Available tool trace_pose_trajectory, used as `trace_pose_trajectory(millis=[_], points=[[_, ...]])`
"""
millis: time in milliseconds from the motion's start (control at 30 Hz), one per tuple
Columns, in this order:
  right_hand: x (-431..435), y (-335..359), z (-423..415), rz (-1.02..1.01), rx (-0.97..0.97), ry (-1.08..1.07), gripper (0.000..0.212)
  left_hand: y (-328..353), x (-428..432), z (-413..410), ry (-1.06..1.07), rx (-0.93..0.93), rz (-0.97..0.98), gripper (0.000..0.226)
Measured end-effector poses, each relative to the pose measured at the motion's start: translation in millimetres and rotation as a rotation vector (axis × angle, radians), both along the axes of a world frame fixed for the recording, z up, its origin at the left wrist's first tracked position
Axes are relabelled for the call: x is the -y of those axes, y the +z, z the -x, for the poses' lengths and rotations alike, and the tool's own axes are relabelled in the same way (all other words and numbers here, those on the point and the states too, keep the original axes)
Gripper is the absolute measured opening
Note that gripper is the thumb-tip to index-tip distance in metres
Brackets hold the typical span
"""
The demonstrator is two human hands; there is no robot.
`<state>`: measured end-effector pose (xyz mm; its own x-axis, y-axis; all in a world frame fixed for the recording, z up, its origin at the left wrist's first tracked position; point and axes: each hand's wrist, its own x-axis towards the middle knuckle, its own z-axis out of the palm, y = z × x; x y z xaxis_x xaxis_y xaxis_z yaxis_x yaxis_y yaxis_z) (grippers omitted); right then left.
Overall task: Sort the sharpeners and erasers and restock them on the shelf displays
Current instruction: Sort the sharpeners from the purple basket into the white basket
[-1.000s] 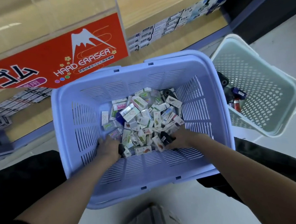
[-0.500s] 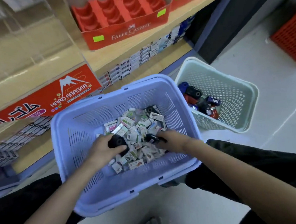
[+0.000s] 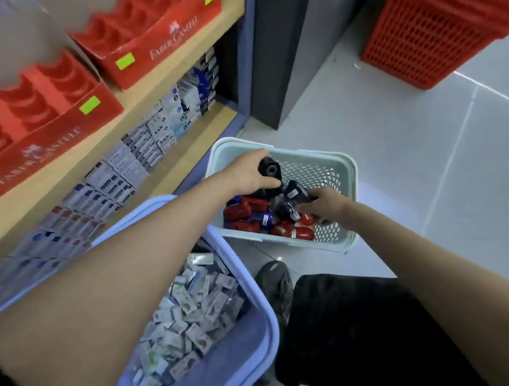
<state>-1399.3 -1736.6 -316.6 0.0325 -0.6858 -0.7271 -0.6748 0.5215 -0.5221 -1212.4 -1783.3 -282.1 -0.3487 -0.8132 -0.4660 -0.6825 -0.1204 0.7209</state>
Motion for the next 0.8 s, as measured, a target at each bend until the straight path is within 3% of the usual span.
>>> trace_pose_trajectory(millis=[100,200,300,367,500,633,733,800], points=[[2,-47,-8,-0.01,-0.016,-0.027,0.021,-52,11,15,0.075,0.083,-0.17,0.053],[-3,-78,-15,-0.002,0.023,-0.133,0.022,-91,13,15,0.113,0.201,-0.214,0.06],[-5,-91,-23,0.002,0.086,-0.24,0.033,-96,13,10,0.107,0.263,-0.247,0.066],[-5,-90,-23,0.008,0.111,-0.306,0.045,-84,16,3,0.132,0.233,-0.211,0.054],[1,-45,-22,0.181,0.094,-0.369,0.039,-12,4,-25,0.169,0.007,-0.081,0.045],[-9,48,-51,0.362,0.426,-0.358,0.015,65,-64,-92,0.242,-0.303,-0.028,0.027],[-43,103,-90,0.364,0.706,-0.245,0.015,71,-122,-154,0.381,-0.293,-0.035,0.022],[-70,103,-121,0.248,0.718,-0.108,0.014,59,-155,-186,0.481,-0.257,-0.052,0.022]])
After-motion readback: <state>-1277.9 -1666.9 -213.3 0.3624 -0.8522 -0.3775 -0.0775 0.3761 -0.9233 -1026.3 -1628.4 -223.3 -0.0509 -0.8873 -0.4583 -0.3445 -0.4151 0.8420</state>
